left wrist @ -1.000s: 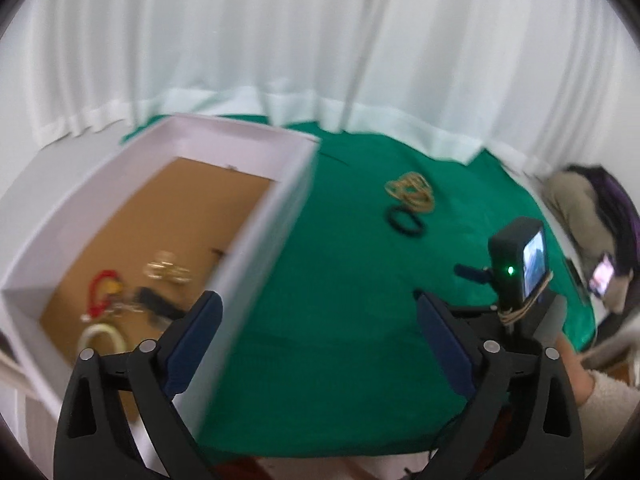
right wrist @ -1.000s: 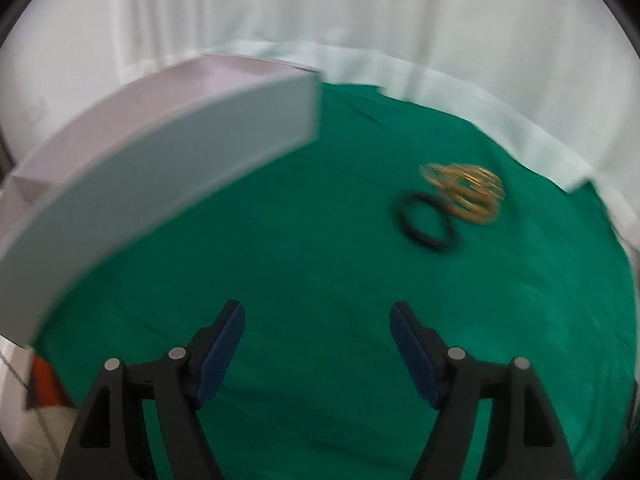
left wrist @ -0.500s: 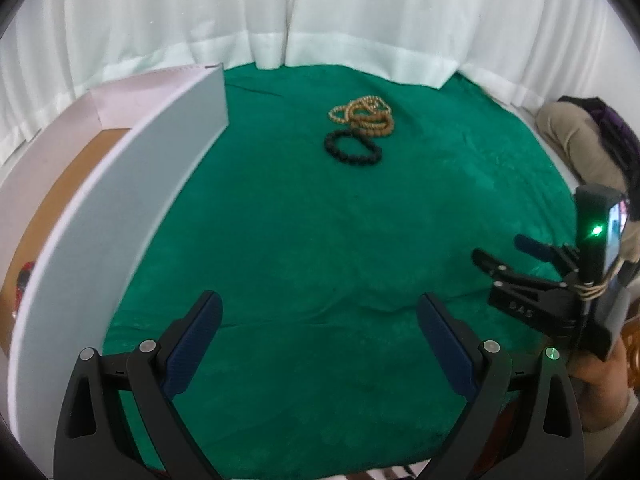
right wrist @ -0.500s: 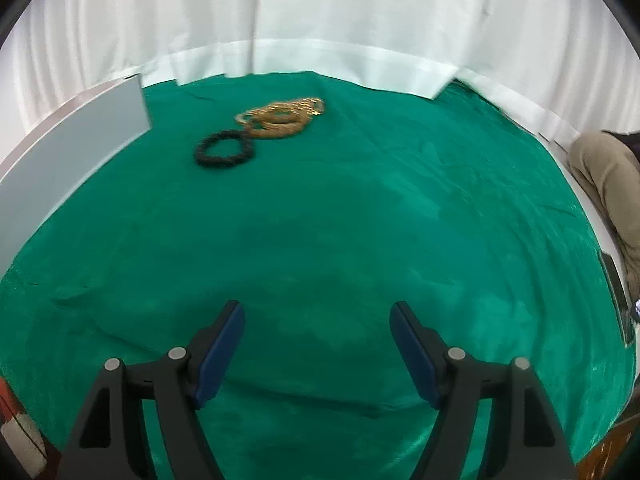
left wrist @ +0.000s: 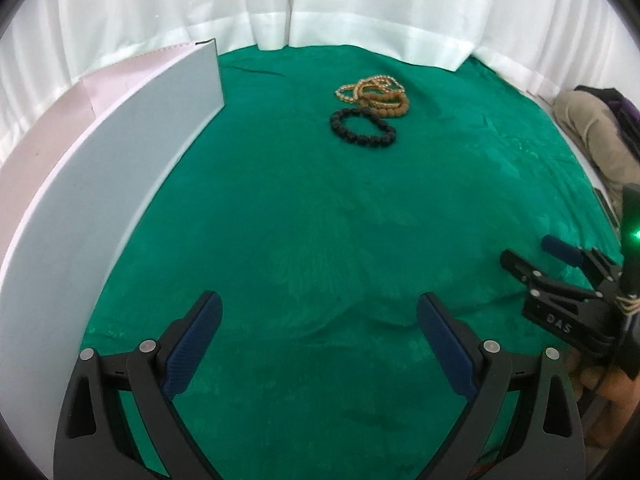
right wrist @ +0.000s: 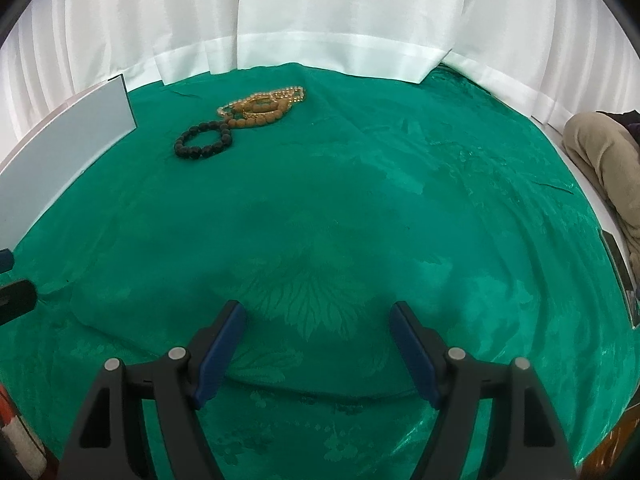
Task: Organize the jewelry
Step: 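Grasp the black bead bracelet with the left gripper and lift it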
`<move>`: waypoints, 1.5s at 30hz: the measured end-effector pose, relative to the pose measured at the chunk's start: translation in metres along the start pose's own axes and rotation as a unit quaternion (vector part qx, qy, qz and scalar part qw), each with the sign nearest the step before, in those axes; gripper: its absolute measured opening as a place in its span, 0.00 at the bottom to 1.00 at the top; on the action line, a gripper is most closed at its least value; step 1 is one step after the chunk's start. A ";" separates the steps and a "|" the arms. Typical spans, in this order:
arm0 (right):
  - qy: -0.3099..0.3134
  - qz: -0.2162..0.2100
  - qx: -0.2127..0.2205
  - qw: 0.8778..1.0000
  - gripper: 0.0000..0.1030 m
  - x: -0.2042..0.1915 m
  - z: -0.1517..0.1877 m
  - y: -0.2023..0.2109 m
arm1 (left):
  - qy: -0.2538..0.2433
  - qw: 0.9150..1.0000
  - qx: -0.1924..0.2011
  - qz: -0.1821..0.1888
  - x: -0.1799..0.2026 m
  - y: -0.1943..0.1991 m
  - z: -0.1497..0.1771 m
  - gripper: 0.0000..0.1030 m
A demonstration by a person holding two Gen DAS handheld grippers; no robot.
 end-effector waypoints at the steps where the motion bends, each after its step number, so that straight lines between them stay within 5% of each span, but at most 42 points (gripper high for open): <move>1: 0.000 0.000 0.002 1.000 0.74 0.000 -0.001 0.000 | 0.001 1.000 0.001 -0.001 0.000 -0.002 -0.002 0.95; 17: -0.007 -0.004 0.012 1.000 0.78 0.000 -0.001 -0.009 | 0.001 1.000 0.004 -0.003 -0.003 -0.023 -0.023 0.95; 27: -0.013 -0.008 0.017 1.000 0.79 -0.001 -0.002 -0.011 | -0.033 0.999 -0.008 0.021 0.016 -0.062 -0.074 0.95; 34: -0.013 -0.008 0.017 1.000 0.79 -0.001 -0.002 -0.011 | -0.057 0.997 0.028 0.049 0.056 -0.090 -0.126 0.95; 38: -0.013 -0.009 0.017 1.000 0.79 -0.001 -0.002 -0.011 | -0.089 0.995 0.025 0.022 0.073 -0.125 -0.141 0.95; 42: -0.013 -0.009 0.017 1.000 0.79 -0.001 -0.002 -0.011 | -0.095 0.995 -0.010 0.012 0.075 -0.157 -0.134 0.85; 45: -0.013 -0.009 0.017 1.000 0.79 -0.001 -0.002 -0.011 | -0.116 0.993 0.006 -0.004 0.074 -0.156 -0.132 0.73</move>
Point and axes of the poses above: each gripper's, at about its wrist camera, not at the fingertips, and y roughly against the way its jaws point, x to its right, z to its underside, the point moved 9 cm from there along -y, roughly the way its jaws point, and after that the axes turned 4 degrees about x, right-handed, at the moved point
